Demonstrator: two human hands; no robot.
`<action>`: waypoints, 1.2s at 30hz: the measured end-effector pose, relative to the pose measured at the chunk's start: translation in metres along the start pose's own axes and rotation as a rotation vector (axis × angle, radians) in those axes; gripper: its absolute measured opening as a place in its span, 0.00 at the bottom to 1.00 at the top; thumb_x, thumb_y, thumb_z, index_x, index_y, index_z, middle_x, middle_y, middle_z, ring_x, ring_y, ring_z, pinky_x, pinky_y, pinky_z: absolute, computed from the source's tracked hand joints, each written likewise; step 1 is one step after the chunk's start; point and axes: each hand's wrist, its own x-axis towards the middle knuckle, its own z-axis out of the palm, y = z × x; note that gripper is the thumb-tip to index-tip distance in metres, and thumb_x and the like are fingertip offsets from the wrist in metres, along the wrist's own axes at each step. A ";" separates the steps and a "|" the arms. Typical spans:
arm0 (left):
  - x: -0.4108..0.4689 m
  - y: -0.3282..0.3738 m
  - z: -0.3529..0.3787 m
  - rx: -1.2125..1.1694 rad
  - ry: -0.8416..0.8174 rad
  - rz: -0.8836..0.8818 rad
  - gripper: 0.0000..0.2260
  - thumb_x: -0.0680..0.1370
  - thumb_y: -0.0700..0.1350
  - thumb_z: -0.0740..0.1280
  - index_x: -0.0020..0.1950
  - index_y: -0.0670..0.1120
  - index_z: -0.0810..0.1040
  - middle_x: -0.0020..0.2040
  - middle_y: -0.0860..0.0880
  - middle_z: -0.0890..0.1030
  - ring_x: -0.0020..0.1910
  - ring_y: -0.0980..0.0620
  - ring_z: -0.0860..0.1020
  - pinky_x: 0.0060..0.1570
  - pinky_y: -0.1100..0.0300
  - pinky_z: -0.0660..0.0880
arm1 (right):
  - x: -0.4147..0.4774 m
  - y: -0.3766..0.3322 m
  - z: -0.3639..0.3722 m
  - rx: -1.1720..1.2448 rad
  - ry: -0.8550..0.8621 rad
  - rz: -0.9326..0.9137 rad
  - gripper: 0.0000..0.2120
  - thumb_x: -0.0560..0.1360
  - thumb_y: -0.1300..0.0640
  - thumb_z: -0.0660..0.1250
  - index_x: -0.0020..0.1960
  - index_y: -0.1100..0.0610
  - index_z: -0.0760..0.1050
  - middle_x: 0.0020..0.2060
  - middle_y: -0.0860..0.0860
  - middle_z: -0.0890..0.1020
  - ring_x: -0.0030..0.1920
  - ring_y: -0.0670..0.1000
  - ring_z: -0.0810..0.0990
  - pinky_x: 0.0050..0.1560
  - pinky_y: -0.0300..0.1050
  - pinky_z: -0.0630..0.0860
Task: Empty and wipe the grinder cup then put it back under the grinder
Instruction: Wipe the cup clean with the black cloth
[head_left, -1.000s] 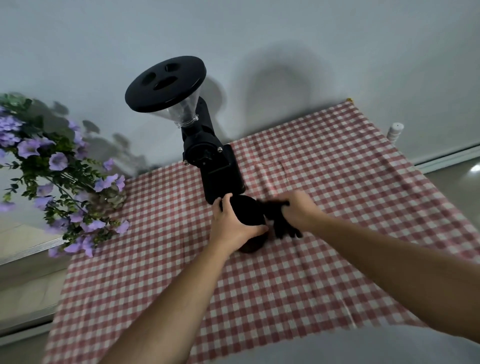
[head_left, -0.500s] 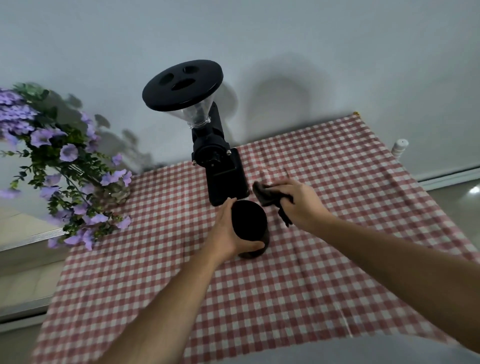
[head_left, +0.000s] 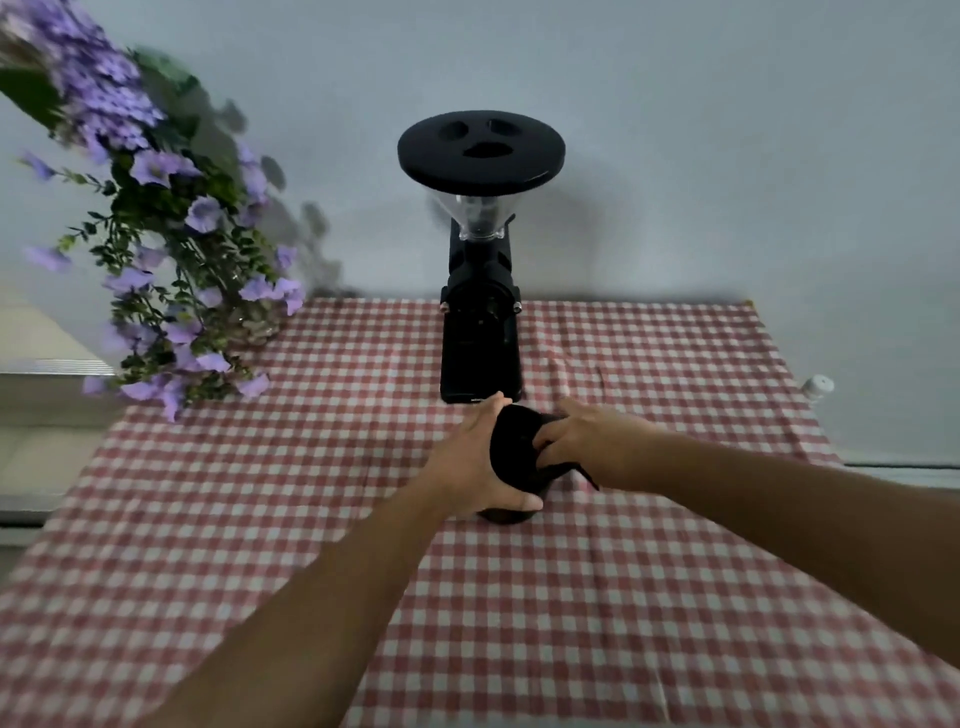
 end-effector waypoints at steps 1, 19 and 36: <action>-0.001 -0.001 0.000 -0.001 0.009 0.005 0.57 0.64 0.60 0.79 0.80 0.51 0.45 0.80 0.55 0.47 0.78 0.53 0.51 0.74 0.50 0.59 | 0.004 0.008 -0.010 -0.098 -0.003 -0.036 0.21 0.78 0.63 0.59 0.69 0.47 0.69 0.71 0.42 0.68 0.60 0.52 0.65 0.53 0.43 0.69; 0.004 -0.010 0.011 0.018 0.075 -0.022 0.58 0.62 0.66 0.76 0.79 0.53 0.43 0.80 0.55 0.50 0.76 0.51 0.57 0.70 0.47 0.65 | 0.020 -0.005 -0.025 0.413 0.198 0.390 0.24 0.76 0.69 0.57 0.65 0.48 0.74 0.68 0.43 0.71 0.66 0.52 0.67 0.67 0.44 0.65; 0.000 -0.005 0.011 0.021 0.096 -0.017 0.57 0.62 0.65 0.76 0.79 0.53 0.43 0.79 0.57 0.49 0.73 0.51 0.63 0.64 0.47 0.71 | -0.001 -0.011 0.008 0.206 0.143 0.279 0.26 0.77 0.66 0.57 0.68 0.41 0.68 0.73 0.38 0.64 0.58 0.47 0.65 0.53 0.38 0.69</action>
